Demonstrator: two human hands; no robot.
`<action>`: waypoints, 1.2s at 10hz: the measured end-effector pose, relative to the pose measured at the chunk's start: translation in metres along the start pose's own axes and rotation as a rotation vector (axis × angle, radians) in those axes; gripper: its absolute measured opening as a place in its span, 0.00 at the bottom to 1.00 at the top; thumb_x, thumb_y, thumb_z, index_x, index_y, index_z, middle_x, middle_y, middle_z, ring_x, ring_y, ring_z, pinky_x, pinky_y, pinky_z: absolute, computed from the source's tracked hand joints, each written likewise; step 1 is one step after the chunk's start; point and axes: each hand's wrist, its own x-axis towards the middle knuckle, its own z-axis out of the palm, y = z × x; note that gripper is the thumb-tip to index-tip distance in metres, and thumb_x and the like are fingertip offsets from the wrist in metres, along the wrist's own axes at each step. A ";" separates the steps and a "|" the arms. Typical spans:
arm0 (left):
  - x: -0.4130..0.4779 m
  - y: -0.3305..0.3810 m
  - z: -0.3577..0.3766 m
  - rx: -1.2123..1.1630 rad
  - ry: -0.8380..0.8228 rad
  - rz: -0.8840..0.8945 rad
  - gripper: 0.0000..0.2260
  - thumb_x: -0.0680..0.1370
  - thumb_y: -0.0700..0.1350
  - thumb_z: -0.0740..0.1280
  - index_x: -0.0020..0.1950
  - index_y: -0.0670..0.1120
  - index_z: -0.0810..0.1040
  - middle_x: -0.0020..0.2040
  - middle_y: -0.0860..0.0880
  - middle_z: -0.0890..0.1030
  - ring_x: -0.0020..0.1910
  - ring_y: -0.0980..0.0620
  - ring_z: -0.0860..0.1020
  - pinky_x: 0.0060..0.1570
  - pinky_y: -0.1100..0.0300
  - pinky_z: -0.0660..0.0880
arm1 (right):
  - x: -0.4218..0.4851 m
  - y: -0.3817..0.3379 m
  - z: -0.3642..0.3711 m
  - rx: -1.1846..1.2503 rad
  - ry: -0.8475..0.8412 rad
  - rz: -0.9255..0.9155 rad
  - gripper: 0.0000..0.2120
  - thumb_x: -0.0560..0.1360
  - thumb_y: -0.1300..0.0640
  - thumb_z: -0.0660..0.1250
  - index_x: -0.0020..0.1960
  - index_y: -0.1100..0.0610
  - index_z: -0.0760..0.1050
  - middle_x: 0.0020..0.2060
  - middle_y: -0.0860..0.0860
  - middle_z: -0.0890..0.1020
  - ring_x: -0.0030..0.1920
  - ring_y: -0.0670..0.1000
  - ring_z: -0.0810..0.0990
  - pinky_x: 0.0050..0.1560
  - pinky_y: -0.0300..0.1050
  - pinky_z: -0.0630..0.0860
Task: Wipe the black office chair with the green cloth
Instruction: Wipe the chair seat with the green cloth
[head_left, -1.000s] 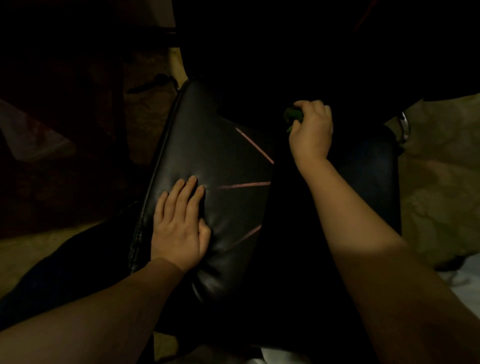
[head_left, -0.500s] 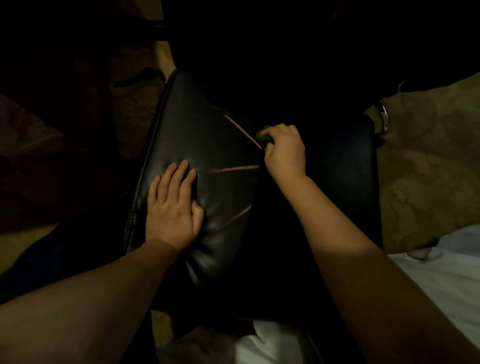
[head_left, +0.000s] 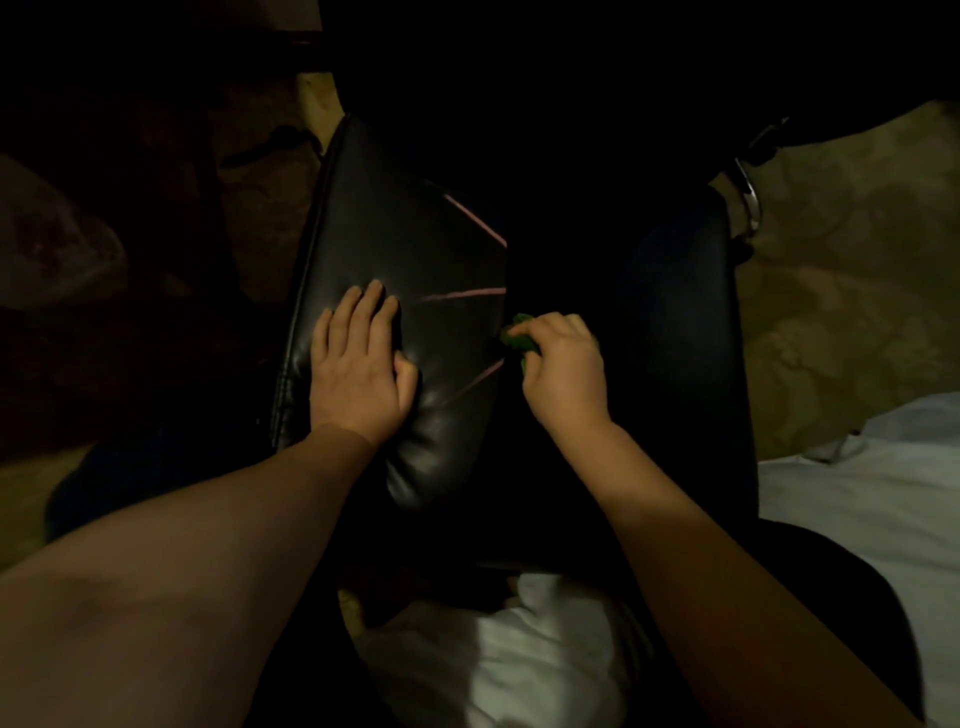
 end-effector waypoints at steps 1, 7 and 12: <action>0.000 0.001 -0.001 -0.007 -0.004 -0.003 0.25 0.75 0.48 0.56 0.70 0.40 0.71 0.73 0.41 0.69 0.74 0.42 0.64 0.74 0.45 0.55 | -0.030 -0.004 -0.001 0.012 -0.026 -0.014 0.16 0.69 0.72 0.65 0.52 0.60 0.82 0.49 0.54 0.81 0.52 0.55 0.75 0.55 0.44 0.71; 0.000 0.003 -0.007 -0.016 -0.013 -0.008 0.26 0.75 0.48 0.56 0.70 0.39 0.72 0.73 0.41 0.69 0.74 0.42 0.64 0.75 0.45 0.56 | -0.155 -0.044 0.007 0.116 -0.271 -0.094 0.14 0.70 0.65 0.65 0.53 0.57 0.80 0.49 0.52 0.79 0.51 0.56 0.76 0.55 0.50 0.74; 0.000 -0.001 0.000 0.000 -0.001 0.000 0.25 0.75 0.47 0.56 0.71 0.40 0.71 0.74 0.42 0.68 0.74 0.43 0.64 0.75 0.46 0.54 | -0.124 -0.029 0.026 0.062 0.020 -0.140 0.14 0.70 0.65 0.61 0.50 0.58 0.82 0.45 0.55 0.80 0.46 0.58 0.79 0.47 0.51 0.77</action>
